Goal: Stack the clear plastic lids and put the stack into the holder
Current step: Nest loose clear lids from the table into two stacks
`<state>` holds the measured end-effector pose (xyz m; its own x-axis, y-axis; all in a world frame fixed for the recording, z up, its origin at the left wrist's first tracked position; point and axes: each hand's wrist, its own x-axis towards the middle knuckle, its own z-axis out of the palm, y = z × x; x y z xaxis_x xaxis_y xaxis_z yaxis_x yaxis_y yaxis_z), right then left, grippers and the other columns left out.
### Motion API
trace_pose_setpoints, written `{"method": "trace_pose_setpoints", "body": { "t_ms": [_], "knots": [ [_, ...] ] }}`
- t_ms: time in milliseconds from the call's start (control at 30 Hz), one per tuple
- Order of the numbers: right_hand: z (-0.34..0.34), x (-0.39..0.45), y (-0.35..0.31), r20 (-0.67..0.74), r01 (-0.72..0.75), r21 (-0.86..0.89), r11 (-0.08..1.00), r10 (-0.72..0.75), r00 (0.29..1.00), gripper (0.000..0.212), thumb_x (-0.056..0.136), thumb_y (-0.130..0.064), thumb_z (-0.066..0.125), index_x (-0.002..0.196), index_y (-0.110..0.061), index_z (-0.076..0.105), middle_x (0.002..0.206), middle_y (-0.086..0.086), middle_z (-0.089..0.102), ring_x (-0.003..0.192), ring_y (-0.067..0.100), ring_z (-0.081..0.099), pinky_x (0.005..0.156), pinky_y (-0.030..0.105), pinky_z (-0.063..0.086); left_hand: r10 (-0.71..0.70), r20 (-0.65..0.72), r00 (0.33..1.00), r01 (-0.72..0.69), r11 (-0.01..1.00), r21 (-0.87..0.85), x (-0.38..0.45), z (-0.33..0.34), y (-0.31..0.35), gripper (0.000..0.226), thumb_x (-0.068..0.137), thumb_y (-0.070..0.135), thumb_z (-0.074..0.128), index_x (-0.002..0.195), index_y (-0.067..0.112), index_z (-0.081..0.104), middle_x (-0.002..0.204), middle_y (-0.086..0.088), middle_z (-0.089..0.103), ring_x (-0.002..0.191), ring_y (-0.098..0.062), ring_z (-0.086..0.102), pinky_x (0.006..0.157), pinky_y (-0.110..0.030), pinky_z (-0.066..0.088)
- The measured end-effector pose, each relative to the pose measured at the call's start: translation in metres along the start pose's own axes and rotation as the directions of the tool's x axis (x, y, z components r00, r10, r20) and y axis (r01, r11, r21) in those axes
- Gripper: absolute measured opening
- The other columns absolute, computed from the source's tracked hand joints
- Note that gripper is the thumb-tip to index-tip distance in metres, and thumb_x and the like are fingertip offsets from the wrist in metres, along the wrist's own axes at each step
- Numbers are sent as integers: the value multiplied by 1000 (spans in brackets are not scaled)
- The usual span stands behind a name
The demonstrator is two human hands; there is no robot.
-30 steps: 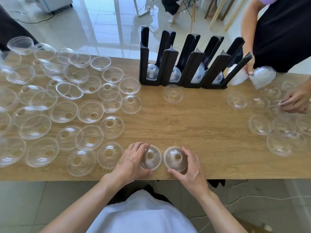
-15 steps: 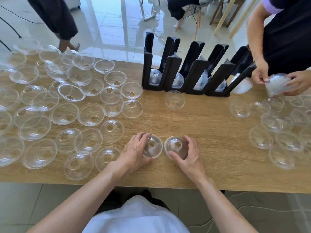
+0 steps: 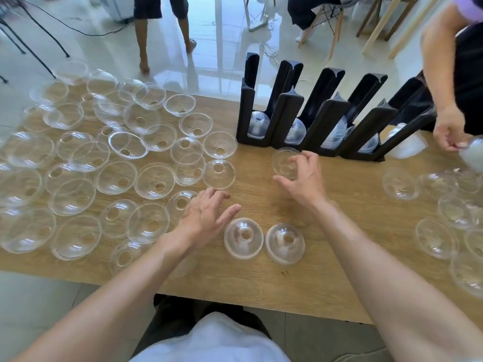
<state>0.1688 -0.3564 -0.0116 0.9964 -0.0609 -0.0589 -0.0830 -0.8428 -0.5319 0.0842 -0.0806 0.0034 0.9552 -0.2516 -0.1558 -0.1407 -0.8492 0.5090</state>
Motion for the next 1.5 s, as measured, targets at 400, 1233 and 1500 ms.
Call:
{"method": "trace_pose_setpoints", "body": {
  "t_ms": [400, 1233, 1500],
  "knots": [
    [16, 0, 1, 74, 117, -98, 988, -110, 991, 15, 89, -38, 76, 85, -24, 72, 157, 11, 36, 148, 32, 28, 119, 54, 32, 86, 10, 996, -73, 772, 631, 73, -19, -14, 64, 93, 52, 58, 145, 18, 44, 156, -11, 38, 144, -30, 34, 124, -45, 15],
    [-9, -48, 16, 81, -148, 499, 854, 124, 989, 117, 54, -66, 93, 147, -40, 26, 142, -18, 49, 118, -17, 44, 98, 18, 34, 222, 17, 975, -221, 952, 211, 61, -24, 12, 55, 79, 49, 80, 105, 21, 39, 106, 4, 43, 92, -13, 43, 78, -28, 38],
    [-38, -79, 8, 33, -90, 576, 813, 87, 996, 90, 64, -66, 90, 133, -46, 36, 132, -19, 49, 115, -18, 52, 83, 4, 50, 258, 40, 965, -260, 964, 62, 25, -22, 21, 88, 78, 57, 77, 145, 30, 27, 137, 5, 43, 125, -15, 47, 104, -38, 46]
  ]
}}
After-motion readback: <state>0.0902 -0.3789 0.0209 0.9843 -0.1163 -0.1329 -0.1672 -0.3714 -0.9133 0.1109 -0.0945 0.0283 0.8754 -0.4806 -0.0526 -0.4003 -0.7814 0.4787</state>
